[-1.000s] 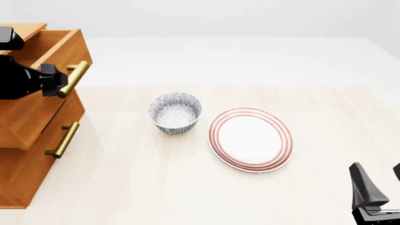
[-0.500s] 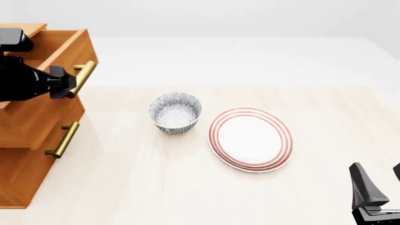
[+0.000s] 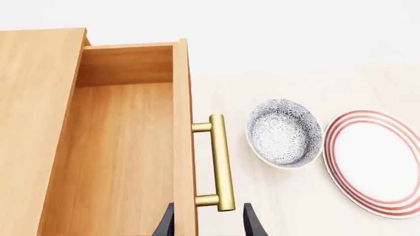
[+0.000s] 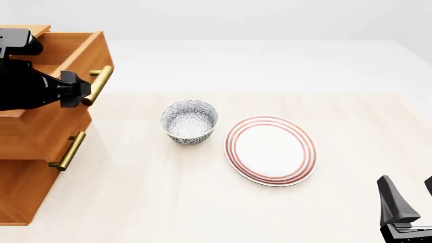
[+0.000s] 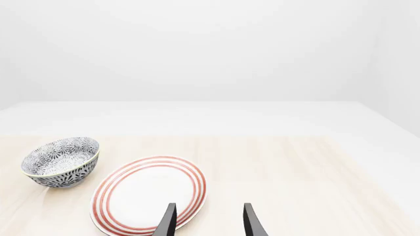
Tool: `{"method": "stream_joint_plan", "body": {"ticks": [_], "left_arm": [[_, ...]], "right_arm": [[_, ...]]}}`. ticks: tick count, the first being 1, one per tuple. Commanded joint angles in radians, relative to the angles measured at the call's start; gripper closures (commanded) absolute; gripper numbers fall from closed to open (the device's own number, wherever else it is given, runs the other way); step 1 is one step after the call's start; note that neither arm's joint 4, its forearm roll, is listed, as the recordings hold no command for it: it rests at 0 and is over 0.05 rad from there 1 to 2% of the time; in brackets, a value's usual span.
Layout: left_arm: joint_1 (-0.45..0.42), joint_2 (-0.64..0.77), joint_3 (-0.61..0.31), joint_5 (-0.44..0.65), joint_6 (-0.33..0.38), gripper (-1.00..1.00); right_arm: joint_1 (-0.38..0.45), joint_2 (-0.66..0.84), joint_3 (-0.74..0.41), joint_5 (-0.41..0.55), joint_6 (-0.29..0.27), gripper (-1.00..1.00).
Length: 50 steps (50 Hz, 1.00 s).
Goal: Open the top drawer of the cabinet.
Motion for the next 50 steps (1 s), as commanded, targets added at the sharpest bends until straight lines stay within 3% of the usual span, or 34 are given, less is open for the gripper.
{"method": "stream_joint_plan", "body": {"ticks": [1,50], "left_arm": [[-0.028,-0.019,-0.002,0.012,0.009,-1.00],[-0.180,0.029,-0.013,-0.002,0.041,-1.00]], "right_arm": [[0.000,0.000,0.000,-0.001,0.000,-1.00],[0.000,0.000,0.000,-0.001,0.000,-1.00]]}}
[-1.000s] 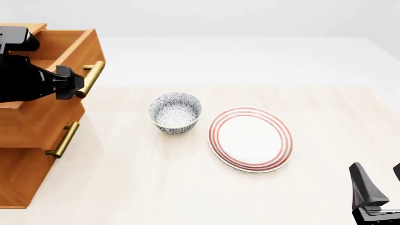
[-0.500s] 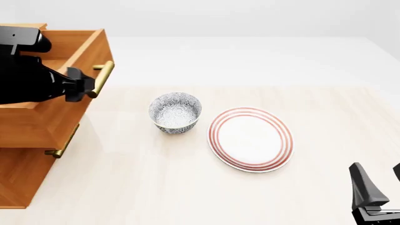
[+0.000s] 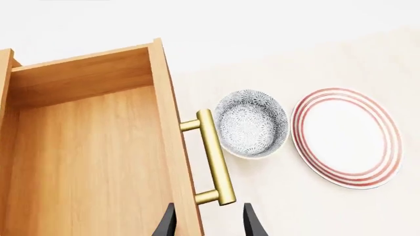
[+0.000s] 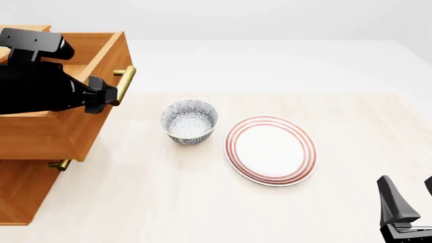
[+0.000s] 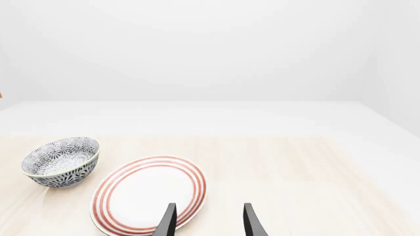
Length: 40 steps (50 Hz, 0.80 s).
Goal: Open the top drawer of the cabinet.
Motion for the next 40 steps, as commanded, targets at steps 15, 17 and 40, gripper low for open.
{"method": "stream_joint_plan", "body": {"ticks": [15,17,40], "left_arm": [[-0.081,0.028,-0.006,-0.011,0.011,-1.00],[-0.094,0.035,-0.006,-0.014,0.011,-1.00],[-0.141,0.043,-0.050,0.008,0.019,-1.00]], "right_arm": [[-0.001,0.000,0.000,0.000,0.000,-1.00],[0.000,0.000,0.000,-0.001,0.000,-1.00],[0.000,0.000,0.000,0.000,0.000,-1.00]]}}
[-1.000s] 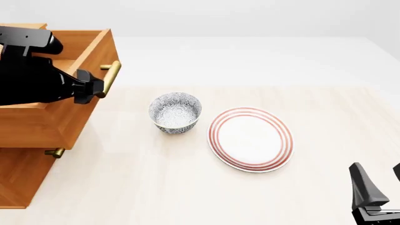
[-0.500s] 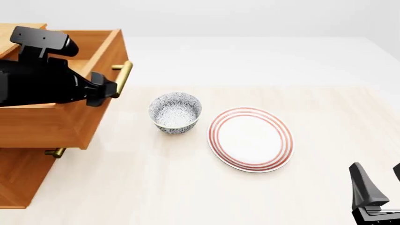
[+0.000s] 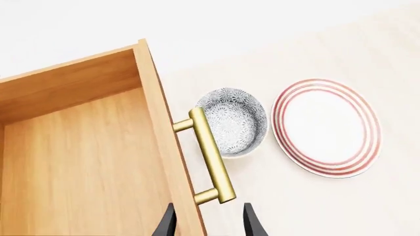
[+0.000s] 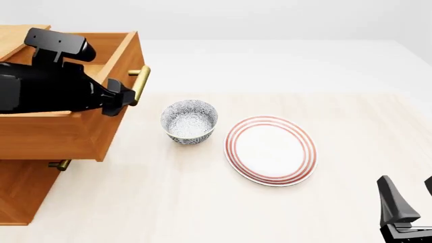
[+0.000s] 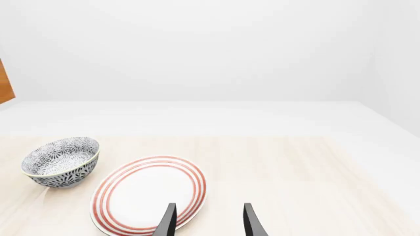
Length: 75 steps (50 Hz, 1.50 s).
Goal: Open the top drawer of the cabinet.
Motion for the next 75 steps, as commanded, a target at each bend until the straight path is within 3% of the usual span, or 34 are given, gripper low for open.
{"method": "stream_joint_plan", "body": {"ticks": [1,3,24,62,75], "left_arm": [[-0.031,0.003,-0.025,0.011,0.039,-1.00],[-0.053,0.004,-0.033,0.010,0.022,-1.00],[0.028,-0.053,-0.088,0.082,0.069,-1.00],[0.045,-0.145,-0.147,0.165,0.108,-1.00],[0.057,-0.219,-0.139,0.184,0.086,-1.00]], "right_arm": [[0.000,0.000,0.000,-0.001,0.000,-1.00],[0.000,0.000,0.000,-0.001,0.000,-1.00],[0.000,0.000,0.000,-0.001,0.000,-1.00],[0.000,0.000,0.000,-0.001,0.000,-1.00],[0.000,0.000,0.000,-0.001,0.000,-1.00]]}}
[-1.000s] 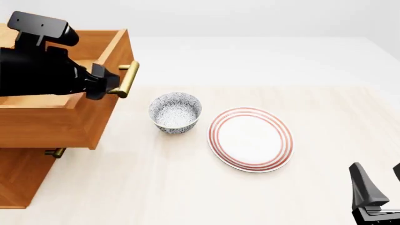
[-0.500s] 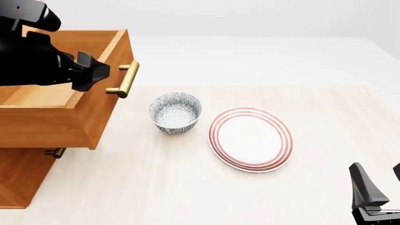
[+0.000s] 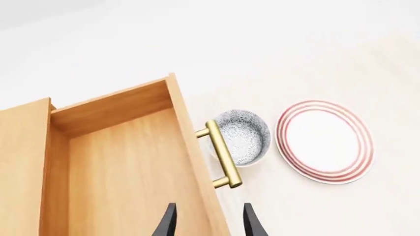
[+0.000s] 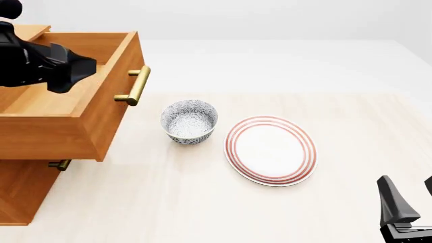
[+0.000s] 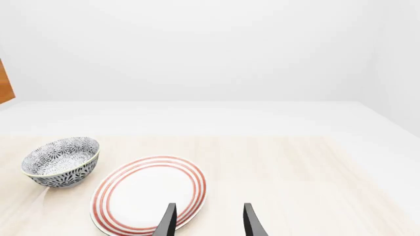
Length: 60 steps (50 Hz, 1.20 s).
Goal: Open the top drawer of the cabinet.
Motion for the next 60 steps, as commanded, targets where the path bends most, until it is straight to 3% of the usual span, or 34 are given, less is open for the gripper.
{"method": "stream_joint_plan", "body": {"ticks": [1,60], "left_arm": [[0.012,-0.076,0.004,0.021,-0.011,-1.00],[0.070,-0.287,-0.080,0.087,0.051,-1.00]], "right_arm": [[0.000,0.000,0.000,-0.001,0.000,-1.00],[0.000,0.000,0.000,-0.001,0.000,-1.00]]}}
